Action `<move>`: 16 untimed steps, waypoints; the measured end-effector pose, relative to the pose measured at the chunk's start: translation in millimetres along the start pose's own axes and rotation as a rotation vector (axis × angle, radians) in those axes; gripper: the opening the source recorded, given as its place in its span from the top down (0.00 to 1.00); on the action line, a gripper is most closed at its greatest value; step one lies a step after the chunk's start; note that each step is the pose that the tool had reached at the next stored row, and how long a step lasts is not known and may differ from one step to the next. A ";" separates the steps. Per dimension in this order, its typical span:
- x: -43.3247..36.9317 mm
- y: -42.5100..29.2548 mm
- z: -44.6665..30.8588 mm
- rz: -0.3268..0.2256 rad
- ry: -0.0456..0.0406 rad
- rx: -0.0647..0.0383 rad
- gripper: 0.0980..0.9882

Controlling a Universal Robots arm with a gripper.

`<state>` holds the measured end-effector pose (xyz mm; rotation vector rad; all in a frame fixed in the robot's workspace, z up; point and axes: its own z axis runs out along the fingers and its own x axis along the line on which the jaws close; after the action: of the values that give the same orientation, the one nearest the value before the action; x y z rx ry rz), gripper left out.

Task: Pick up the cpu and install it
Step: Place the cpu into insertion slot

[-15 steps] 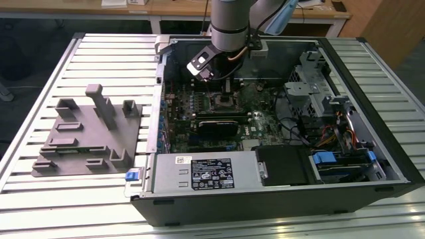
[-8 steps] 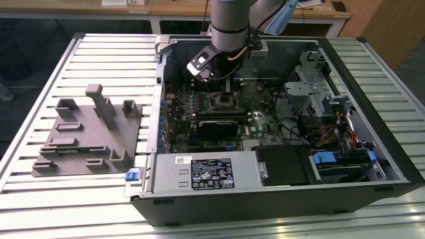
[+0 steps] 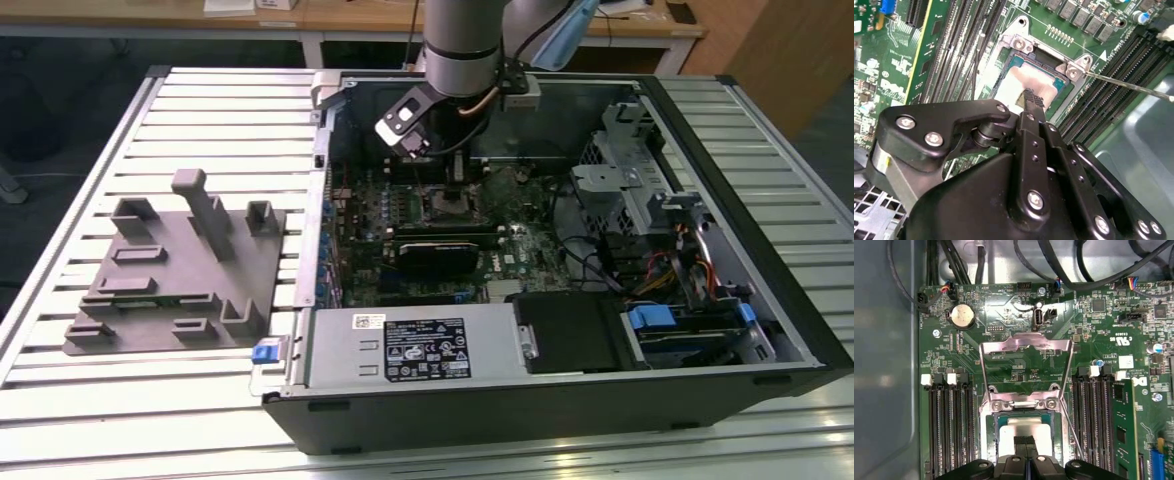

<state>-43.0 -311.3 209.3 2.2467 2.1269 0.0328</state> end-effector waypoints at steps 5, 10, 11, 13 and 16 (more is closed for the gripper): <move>-0.2 0.6 -10.8 0.000 0.0000 -0.001 0.99; -0.4 1.3 -25.8 0.000 0.0002 -0.004 0.99; -0.5 1.4 -28.7 0.000 0.0002 -0.005 0.99; -0.6 1.7 -34.5 0.000 0.0003 -0.006 0.99; -0.7 2.1 -42.3 0.000 0.0005 -0.009 0.99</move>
<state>-43.0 -311.3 251.7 2.2422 2.1223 0.0431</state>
